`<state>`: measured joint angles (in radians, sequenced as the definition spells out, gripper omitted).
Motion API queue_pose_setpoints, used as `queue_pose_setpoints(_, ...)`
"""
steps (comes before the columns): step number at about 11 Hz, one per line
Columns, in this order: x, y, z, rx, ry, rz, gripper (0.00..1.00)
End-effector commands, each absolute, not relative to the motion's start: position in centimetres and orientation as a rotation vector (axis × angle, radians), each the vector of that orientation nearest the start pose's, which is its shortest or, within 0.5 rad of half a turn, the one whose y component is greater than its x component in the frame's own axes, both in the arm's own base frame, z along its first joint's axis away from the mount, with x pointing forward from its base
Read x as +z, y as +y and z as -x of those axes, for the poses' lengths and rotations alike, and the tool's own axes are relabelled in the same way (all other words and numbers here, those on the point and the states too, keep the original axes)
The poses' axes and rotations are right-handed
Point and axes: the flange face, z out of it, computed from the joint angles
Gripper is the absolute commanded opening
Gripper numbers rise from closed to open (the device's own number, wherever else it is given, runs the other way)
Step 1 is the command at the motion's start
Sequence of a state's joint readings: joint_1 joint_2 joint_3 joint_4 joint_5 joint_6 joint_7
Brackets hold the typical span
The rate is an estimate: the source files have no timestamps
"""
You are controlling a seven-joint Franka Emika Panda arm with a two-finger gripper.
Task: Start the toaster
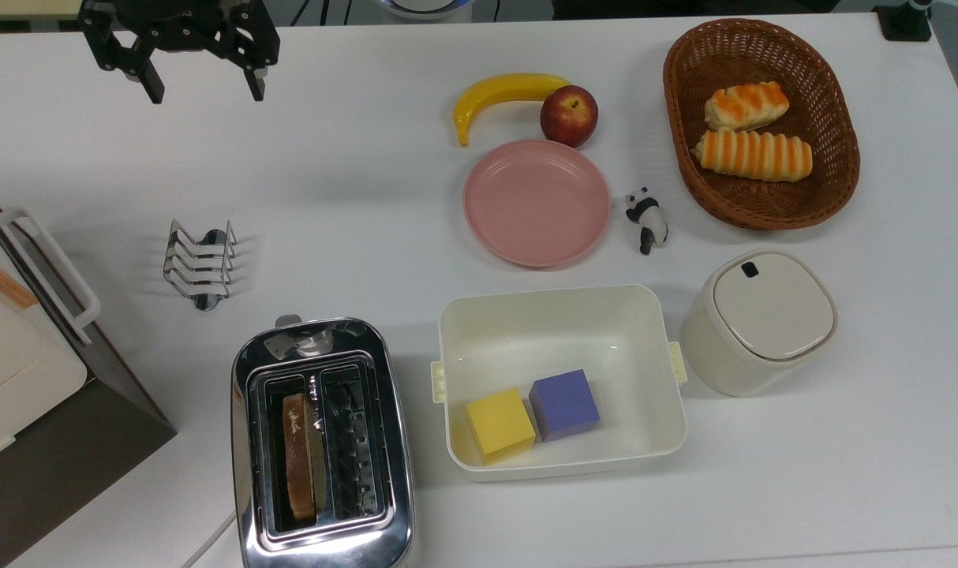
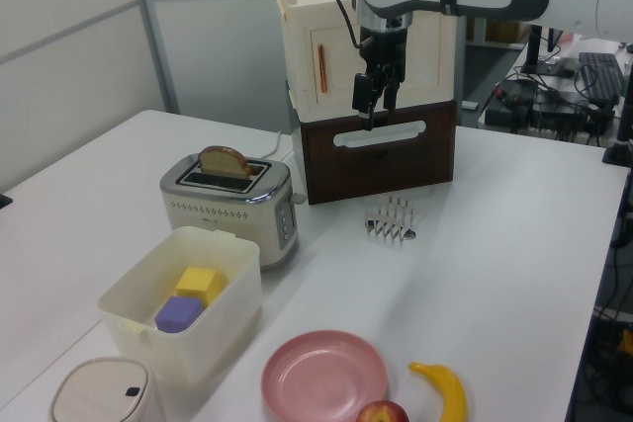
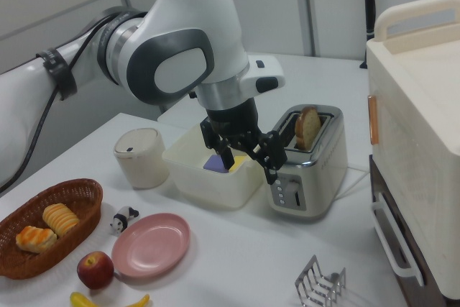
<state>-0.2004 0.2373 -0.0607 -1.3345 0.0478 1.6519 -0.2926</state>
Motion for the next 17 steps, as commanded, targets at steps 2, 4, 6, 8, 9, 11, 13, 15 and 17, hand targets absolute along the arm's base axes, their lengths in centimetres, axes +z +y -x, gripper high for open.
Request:
queue_pose_setpoints(2, 60.81, -15.16, -60.33, -0.1, -0.045, 3.142, 1.0)
queue_pose_setpoints(4, 60.81, -15.16, -60.33, -0.1, -0.042, 3.142, 1.0)
queue_pose_setpoints(6, 60.79, -15.16, -60.32, -0.097, -0.038, 3.142, 1.0)
queue_pose_setpoints(8, 60.78, -15.33, -60.26, -0.095, -0.042, 3.142, 1.0)
queue_pose_setpoints(9, 60.88, -15.4, -60.2, -0.097, -0.04, 3.142, 1.0)
queue_pose_setpoints(11, 60.96, -15.73, -60.11, -0.099, -0.026, 3.144, 1.0)
queue_pose_setpoints(13, 60.96, -15.73, -60.11, -0.099, -0.031, 3.144, 1.0)
queue_pose_setpoints(15, 60.93, -15.81, -60.06, -0.094, -0.029, 3.144, 0.97)
queue_pose_setpoints(17, 60.9, -15.8, -60.03, -0.09, -0.029, 3.143, 0.97)
